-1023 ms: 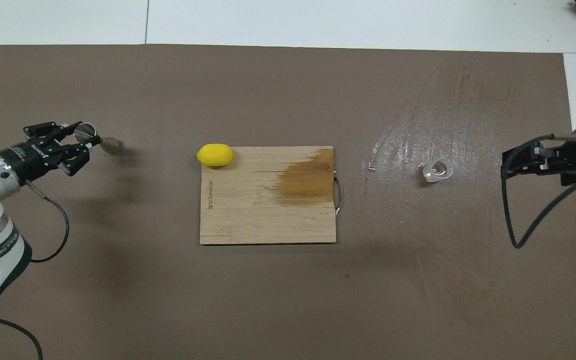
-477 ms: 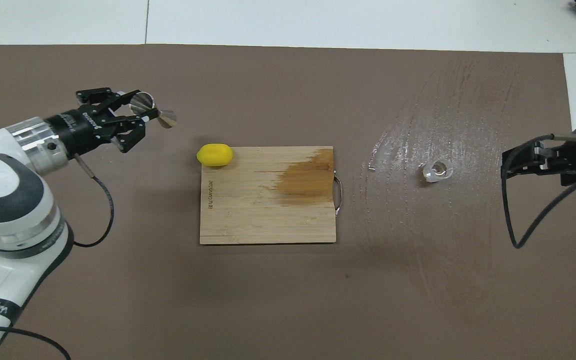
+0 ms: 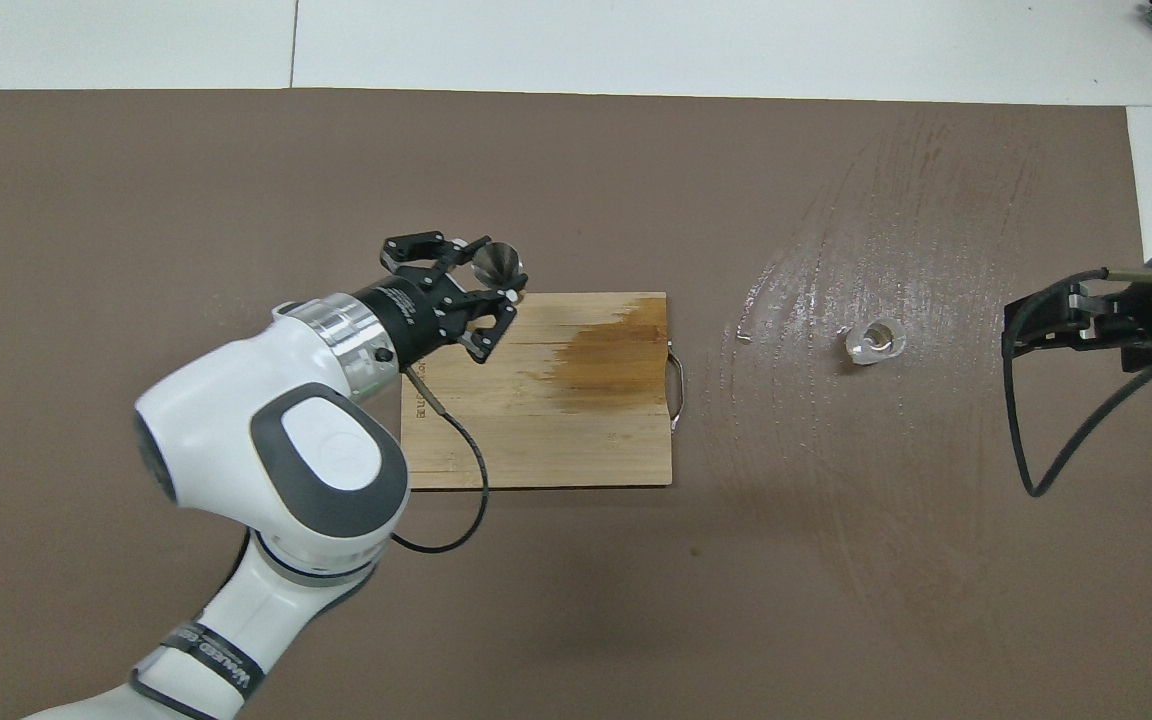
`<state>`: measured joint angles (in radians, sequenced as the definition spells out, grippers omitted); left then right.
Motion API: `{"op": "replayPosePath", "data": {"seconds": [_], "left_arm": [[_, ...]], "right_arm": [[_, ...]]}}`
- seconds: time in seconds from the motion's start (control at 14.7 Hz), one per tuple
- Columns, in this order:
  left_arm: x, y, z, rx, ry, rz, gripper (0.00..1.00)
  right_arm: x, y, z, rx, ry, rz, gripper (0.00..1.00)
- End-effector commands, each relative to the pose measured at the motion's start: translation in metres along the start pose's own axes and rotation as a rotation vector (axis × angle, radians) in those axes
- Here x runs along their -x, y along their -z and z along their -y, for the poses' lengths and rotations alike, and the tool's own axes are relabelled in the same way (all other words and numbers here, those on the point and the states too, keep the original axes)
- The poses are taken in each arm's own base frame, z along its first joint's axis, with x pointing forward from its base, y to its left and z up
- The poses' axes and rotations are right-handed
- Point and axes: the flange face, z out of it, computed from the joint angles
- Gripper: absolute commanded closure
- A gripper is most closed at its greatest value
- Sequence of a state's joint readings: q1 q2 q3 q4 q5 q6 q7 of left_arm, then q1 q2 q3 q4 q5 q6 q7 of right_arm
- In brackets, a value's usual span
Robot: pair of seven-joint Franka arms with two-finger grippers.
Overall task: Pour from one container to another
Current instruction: 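Lift the metal cup with the left gripper and carry it over the board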
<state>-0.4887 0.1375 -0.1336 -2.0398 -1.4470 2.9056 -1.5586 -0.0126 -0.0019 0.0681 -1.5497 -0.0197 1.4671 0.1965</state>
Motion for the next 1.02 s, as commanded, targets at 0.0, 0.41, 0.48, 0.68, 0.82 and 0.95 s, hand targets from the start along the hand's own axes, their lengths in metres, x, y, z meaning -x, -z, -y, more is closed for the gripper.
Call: {"op": "replayPosePath", "data": {"seconds": [0.0,0.41,0.48,0.68,0.82,0.95], "left_arm": [[-0.004,-0.047,0.033,-0.018,0.004,-0.023,1.0],[-0.008,-0.082,0.063,-0.037,-0.033,-0.048,1.0],[-0.011,-0.082,0.064,-0.039,-0.034,-0.054,1.0],[-0.012,-0.081,0.063,-0.038,-0.039,-0.058,1.0],[-0.015,-0.08,0.065,-0.043,-0.069,-0.072,1.0],[-0.014,-0.077,0.066,-0.042,-0.072,-0.07,1.0]], "right_arm": [[0.004,0.002,-0.003,-0.006,-0.018,0.004,0.0],[0.005,0.001,-0.003,-0.007,-0.018,0.01,0.0],[0.005,0.0,-0.004,-0.006,-0.018,0.013,0.0],[0.0,0.003,-0.003,-0.016,-0.053,-0.024,0.01],[-0.005,-0.001,-0.009,-0.022,-0.155,-0.026,0.01],[-0.015,-0.01,-0.02,-0.048,-0.299,-0.016,0.0]]}}
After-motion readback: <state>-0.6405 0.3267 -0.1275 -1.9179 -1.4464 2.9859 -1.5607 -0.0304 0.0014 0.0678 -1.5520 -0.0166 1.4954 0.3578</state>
